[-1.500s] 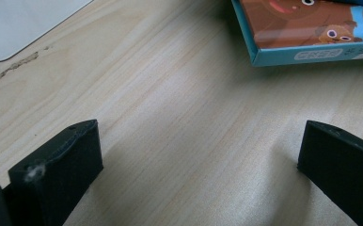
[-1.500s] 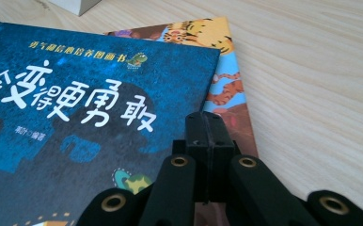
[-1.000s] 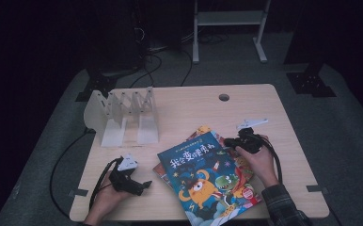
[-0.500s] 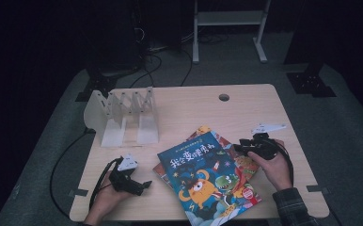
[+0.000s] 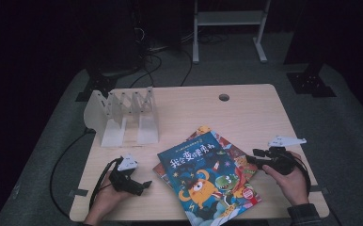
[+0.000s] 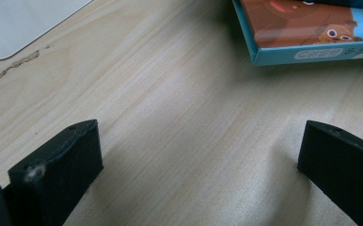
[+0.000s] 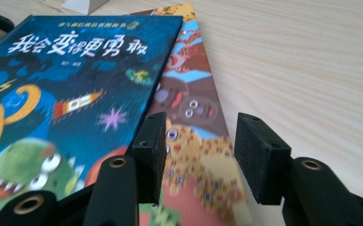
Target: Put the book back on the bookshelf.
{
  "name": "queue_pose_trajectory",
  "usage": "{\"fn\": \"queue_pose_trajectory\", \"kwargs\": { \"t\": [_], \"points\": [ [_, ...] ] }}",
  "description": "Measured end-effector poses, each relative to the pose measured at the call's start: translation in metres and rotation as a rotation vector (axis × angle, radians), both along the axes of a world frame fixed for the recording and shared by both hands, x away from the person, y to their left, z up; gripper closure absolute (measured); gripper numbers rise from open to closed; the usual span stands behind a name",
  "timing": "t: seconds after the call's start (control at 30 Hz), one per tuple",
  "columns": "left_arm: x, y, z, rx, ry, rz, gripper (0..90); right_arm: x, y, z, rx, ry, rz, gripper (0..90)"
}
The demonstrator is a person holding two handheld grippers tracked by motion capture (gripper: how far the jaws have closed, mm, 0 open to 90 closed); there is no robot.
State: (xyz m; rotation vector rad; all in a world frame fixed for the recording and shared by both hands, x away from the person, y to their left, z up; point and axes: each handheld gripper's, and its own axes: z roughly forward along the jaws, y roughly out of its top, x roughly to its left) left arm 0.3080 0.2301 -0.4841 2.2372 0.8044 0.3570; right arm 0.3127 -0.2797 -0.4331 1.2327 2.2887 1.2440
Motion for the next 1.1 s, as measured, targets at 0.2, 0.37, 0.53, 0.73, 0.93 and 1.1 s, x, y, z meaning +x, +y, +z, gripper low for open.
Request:
{"fn": "queue_pose_trajectory", "kwargs": {
  "t": [0.2, 0.37, 0.53, 0.73, 0.93, 1.1],
  "points": [
    [0.000, 0.000, 0.000, 0.000, 0.000, 0.000, 0.0, -0.020, -0.008, -0.001, 0.003, -0.007, -0.005, 50.9],
    [0.000, 0.000, 0.000, -0.001, 0.000, 0.006, 0.0, -0.044, -0.015, -0.003, -0.008, -0.008, -0.010, 48.2],
    [0.000, 0.000, 0.000, -0.001, 0.000, 0.007, 0.0, -0.063, -0.018, -0.005, -0.012, -0.016, -0.010, 46.8],
    [0.000, 0.000, 0.000, -0.001, 0.000, 0.007, 0.0, -0.082, -0.019, -0.010, -0.011, -0.010, 0.011, 46.2],
    [0.000, 0.000, 0.000, -0.001, 0.000, 0.012, 0.0, -0.097, -0.020, -0.017, -0.008, 0.005, 0.021, 45.7],
    [-0.001, 0.000, 0.000, -0.001, 0.000, 0.017, 0.0, -0.110, -0.024, -0.018, 0.010, 0.000, 0.020, 45.7]
  ]
}}
